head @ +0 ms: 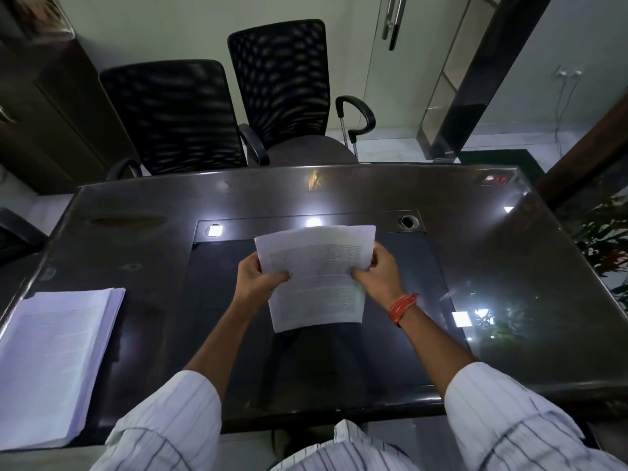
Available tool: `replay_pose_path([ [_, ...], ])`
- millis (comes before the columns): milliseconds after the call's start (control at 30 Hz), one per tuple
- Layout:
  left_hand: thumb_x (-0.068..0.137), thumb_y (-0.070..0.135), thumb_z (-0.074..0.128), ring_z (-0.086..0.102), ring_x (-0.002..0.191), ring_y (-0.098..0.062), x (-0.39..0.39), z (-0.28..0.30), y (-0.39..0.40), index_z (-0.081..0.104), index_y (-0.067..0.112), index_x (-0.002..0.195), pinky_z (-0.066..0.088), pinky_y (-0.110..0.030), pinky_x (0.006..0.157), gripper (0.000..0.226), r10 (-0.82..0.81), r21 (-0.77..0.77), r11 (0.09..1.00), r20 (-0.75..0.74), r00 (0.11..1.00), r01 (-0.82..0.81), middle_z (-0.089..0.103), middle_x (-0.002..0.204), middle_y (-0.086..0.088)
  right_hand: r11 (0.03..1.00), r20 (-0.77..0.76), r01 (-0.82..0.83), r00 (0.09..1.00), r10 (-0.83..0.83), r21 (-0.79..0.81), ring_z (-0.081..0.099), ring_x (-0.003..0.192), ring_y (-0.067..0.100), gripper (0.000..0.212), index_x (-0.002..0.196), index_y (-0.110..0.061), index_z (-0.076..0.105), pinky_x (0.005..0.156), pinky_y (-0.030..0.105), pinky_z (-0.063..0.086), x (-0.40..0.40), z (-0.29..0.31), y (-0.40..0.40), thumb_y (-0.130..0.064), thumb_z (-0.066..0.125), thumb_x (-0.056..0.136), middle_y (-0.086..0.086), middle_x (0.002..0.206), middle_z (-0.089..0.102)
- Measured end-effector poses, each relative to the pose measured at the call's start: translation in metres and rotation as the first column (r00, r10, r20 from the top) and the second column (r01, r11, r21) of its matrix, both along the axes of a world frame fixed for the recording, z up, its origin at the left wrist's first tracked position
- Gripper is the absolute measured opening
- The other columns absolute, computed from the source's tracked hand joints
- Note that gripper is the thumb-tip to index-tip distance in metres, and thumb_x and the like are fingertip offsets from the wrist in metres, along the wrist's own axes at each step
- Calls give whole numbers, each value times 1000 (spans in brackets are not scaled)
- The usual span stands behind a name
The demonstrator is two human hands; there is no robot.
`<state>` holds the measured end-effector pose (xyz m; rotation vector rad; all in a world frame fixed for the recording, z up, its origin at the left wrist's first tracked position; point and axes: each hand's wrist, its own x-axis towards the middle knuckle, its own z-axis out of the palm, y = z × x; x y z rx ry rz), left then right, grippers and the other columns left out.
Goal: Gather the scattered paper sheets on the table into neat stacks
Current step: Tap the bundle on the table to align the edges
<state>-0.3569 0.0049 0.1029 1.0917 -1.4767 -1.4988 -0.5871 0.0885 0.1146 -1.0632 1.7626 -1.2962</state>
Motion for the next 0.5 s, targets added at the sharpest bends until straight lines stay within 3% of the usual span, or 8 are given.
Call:
replay_pose_path([
  [100,60,2,75,70,69,-6,-6,7,4,70,13,83,58,-25,62,25,84,10,996,19,996,-84,72,75,4,999,-19,31,999,-31,-23,63,76,2,36,92,-16,62,63,12,52,-1,9,-2,16,68,76,-10,84,65],
  [200,60,2,73,69,70,-4,-7,11,5,71,11,82,57,-21,64,24,105,-25,994,-24,994,-106,73,72,9,994,-25,63,998,-66,-91,62,69,-5,43,83,-24,62,62,12,50,-5,14,0,17,67,74,-9,80,65],
  [300,61,2,75,68,74,-4,0,3,10,72,16,82,55,-20,66,26,56,-99,994,0,998,-56,74,77,11,994,-64,49,996,-55,-94,59,66,-7,35,84,-14,62,59,10,46,-8,1,9,18,69,71,-6,78,61],
  [433,59,19,82,69,90,-25,9,-19,18,78,32,87,58,-43,73,31,-28,-23,999,54,998,29,74,94,0,999,-134,-3,991,10,53,57,68,15,22,79,-6,64,59,30,49,-3,-35,19,15,66,71,2,73,63],
  [500,62,14,85,70,83,-17,8,-24,19,77,30,86,56,-46,75,29,-15,-7,1000,103,995,15,73,90,-1,998,-134,-9,991,17,61,55,64,12,19,75,-6,64,58,30,47,-2,-38,16,13,66,74,2,70,62],
])
